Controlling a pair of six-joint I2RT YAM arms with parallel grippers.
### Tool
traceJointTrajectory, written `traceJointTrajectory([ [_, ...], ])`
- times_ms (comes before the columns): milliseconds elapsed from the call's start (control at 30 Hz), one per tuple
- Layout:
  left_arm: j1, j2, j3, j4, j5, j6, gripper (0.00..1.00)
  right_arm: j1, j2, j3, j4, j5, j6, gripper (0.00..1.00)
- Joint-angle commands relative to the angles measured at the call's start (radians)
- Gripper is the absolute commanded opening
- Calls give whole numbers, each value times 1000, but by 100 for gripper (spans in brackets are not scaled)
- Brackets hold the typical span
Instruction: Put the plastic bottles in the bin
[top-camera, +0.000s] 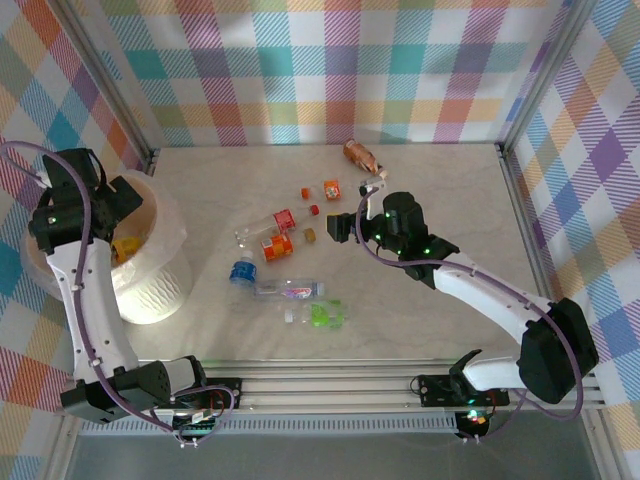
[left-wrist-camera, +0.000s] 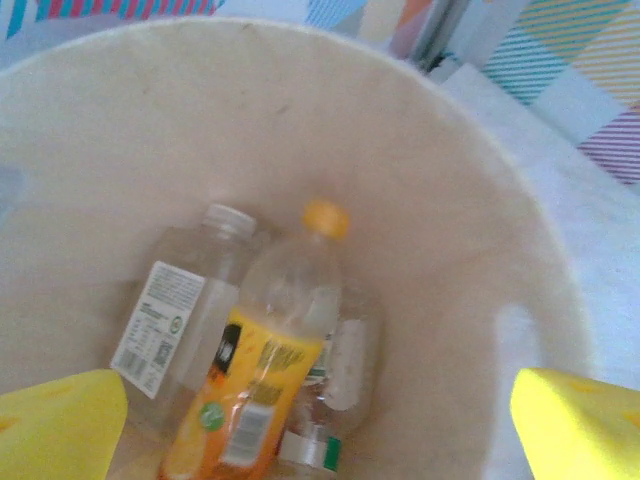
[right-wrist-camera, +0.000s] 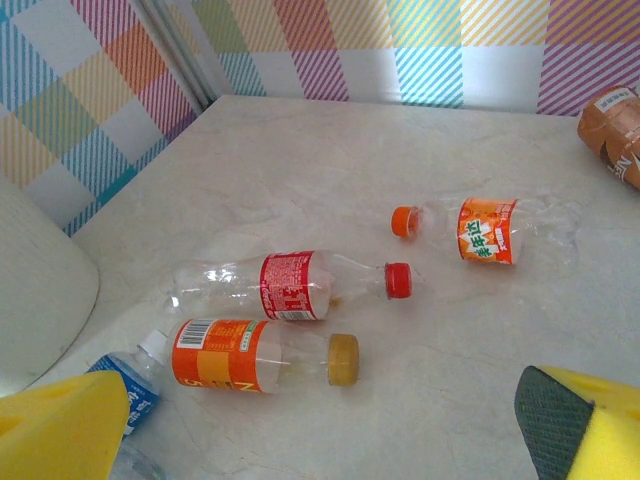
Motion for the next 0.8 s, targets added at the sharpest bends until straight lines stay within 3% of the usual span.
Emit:
traceJointTrajectory([
  [0, 0, -42, 57, -43, 139, -32, 100, 0, -12, -7, 0, 15, -1, 100],
  [100, -44, -78, 37, 5, 211, -63, 100, 0, -33, -18, -21, 20, -1, 100],
  [200, -149, -85, 37, 27, 233, -89, 100, 0, -64, -49, -26, 30, 11, 100],
  [500, -471, -65, 34, 178, 213, -157, 100, 0, -178, -139, -54, 53, 42, 100],
  [767, -761, 87, 38, 233, 123, -170, 100, 0, -311, -218, -108, 71, 55, 100],
])
